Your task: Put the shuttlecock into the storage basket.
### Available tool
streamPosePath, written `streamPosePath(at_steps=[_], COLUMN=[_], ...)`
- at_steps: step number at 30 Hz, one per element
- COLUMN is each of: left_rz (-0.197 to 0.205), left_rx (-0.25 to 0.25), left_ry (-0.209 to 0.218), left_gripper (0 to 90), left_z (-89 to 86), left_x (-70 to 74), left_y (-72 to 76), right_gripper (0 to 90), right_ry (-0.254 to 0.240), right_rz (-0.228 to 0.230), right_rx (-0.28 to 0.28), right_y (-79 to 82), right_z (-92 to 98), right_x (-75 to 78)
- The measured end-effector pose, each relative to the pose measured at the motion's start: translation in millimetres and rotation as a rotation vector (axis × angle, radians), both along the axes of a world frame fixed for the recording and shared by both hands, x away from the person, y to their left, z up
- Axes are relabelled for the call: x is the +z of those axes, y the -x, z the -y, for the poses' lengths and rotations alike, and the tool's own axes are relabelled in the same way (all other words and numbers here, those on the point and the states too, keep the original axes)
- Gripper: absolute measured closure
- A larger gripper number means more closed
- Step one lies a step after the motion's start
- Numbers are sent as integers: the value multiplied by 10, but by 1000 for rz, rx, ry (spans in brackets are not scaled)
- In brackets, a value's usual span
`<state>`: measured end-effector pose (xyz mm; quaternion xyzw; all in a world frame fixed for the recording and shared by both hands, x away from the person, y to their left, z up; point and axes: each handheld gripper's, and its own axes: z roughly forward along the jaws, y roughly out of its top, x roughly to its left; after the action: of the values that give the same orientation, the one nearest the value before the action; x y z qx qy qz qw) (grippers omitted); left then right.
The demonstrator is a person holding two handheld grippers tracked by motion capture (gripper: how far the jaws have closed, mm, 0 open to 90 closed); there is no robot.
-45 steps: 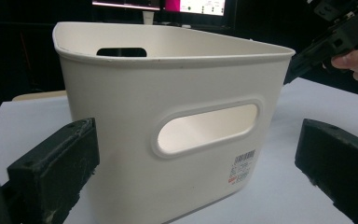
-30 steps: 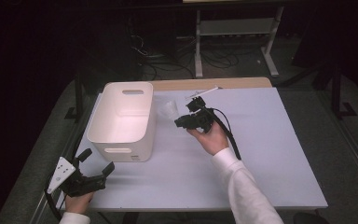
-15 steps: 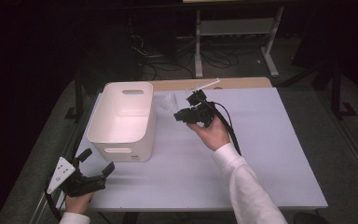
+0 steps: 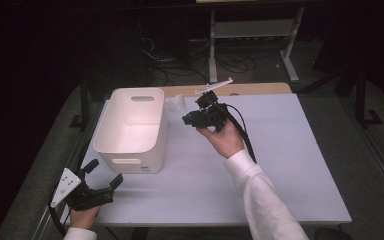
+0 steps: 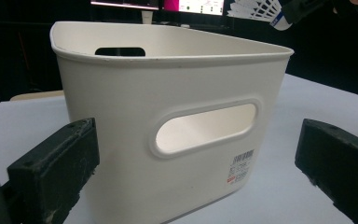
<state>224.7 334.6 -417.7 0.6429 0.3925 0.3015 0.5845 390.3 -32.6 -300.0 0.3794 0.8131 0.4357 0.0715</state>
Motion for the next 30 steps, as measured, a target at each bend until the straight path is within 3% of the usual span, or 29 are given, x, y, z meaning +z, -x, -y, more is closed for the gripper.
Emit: streamPosePath(at_steps=[6,24,30], left_rz=[1,-7,2], left_rx=[0,0,0], left_ry=[2,-8,7], left_gripper=[0,0,0], left_z=[-5,-4,7], left_x=[-1,4,-1], left_y=[0,5,-1], right_gripper=[643,643,643], right_ry=[17,30,27], right_rz=[29,64,67], right_rx=[12,51,64], right_y=[17,63,72], right_z=[-100,-327,-400], right_x=[57,219,282])
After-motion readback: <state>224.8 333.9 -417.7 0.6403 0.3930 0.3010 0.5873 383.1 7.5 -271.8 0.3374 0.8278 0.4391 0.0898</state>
